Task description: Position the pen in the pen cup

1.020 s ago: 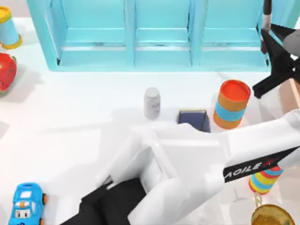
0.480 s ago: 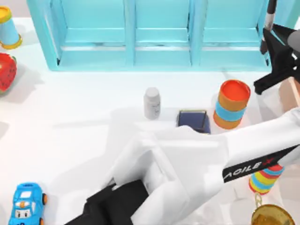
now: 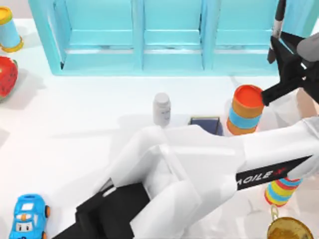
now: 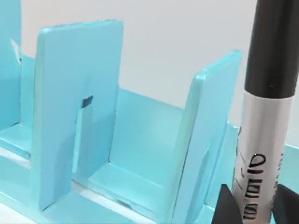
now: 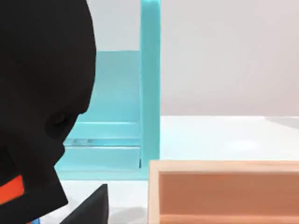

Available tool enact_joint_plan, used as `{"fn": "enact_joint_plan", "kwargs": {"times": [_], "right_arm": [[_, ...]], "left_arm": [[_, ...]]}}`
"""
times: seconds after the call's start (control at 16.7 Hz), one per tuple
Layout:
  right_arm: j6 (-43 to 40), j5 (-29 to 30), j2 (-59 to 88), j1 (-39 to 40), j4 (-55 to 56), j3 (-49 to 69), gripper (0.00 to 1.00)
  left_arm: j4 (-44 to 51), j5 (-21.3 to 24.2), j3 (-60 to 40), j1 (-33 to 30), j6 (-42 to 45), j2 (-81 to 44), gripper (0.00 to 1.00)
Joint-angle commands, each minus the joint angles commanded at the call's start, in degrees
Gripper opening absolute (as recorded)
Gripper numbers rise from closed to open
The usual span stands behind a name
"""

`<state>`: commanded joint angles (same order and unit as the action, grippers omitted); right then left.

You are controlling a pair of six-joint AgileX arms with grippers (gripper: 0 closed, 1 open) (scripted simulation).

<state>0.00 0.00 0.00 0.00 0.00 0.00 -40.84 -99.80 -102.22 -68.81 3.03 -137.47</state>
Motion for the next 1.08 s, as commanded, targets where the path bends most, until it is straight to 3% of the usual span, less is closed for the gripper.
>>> {"fn": "enact_joint_plan", "kwargs": {"times": [0.24, 0.54, 1.08], "right_arm": [[0.0, 0.0, 0.0, 0.0, 0.0, 0.0, 1.00], [0.0, 0.0, 0.0, 0.0, 0.0, 0.0, 1.00], [0.0, 0.0, 0.0, 0.0, 0.0, 0.0, 1.00]], "left_arm": [[-1.9, -1.8, 7.8, -0.2, 0.1, 4.0, 0.00], [-2.2, -2.0, 8.8, -0.3, 0.2, 4.5, 0.00], [-2.2, -2.0, 8.8, -0.3, 0.2, 4.5, 0.68]]}}
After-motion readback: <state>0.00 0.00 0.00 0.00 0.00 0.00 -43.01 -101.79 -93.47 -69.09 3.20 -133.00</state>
